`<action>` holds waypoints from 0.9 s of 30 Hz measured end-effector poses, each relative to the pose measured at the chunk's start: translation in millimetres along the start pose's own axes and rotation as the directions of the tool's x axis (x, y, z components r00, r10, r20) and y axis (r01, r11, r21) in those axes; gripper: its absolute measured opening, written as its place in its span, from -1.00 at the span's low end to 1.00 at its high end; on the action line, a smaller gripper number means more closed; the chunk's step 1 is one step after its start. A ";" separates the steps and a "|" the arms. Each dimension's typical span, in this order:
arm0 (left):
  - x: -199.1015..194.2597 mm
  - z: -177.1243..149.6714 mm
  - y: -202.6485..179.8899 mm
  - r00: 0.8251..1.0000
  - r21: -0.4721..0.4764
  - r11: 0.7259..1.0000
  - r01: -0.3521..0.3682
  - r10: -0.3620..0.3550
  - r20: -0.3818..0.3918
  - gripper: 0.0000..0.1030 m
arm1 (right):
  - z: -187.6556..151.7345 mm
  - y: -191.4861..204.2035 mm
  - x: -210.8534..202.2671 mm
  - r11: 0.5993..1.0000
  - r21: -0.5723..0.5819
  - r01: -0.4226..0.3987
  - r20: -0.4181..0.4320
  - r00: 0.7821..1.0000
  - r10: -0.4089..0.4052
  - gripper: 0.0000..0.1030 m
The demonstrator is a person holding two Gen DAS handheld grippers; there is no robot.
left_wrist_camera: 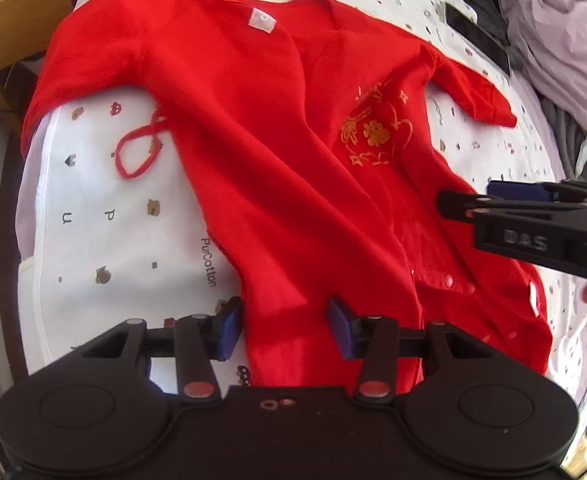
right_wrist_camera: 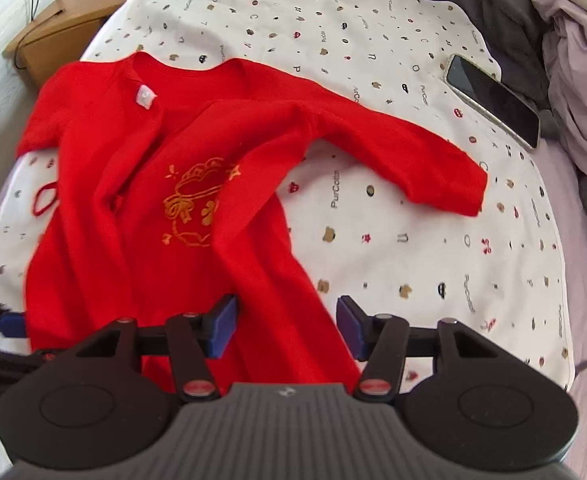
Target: Fold clothes
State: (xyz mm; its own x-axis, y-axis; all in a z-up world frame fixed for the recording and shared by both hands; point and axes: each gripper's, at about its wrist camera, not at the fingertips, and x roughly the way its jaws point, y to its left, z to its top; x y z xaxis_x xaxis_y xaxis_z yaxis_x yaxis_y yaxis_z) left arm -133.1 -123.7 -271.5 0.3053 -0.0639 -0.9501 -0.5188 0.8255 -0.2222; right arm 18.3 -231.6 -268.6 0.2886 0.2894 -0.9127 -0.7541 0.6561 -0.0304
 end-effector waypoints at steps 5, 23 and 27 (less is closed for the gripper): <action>2.5 1.8 -5.3 1.000 0.021 1.000 -0.024 0.024 -0.013 -0.17 | 15.5 -5.0 -10.0 0.999 0.025 -0.036 0.041 0.999 0.035 0.14; 9.6 9.8 -3.7 0.998 0.019 1.000 -0.016 0.016 -0.053 -0.12 | 19.6 19.1 13.2 0.978 -0.198 -0.058 -0.051 0.998 0.049 -0.29; 10.7 9.9 -3.6 0.998 0.018 1.000 -0.015 0.016 -0.054 -0.12 | 20.2 19.0 24.5 0.981 -0.176 -0.087 -0.086 0.994 0.072 -0.49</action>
State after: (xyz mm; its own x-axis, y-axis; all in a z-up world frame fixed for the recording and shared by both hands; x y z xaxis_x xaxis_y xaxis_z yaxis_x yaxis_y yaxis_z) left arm -120.0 -121.8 -278.6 0.2533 -0.0806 -0.9640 -0.5089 0.8364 -0.2037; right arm 23.0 -197.9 -283.3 0.1816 0.2750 -0.9441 -0.8684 0.4954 -0.0227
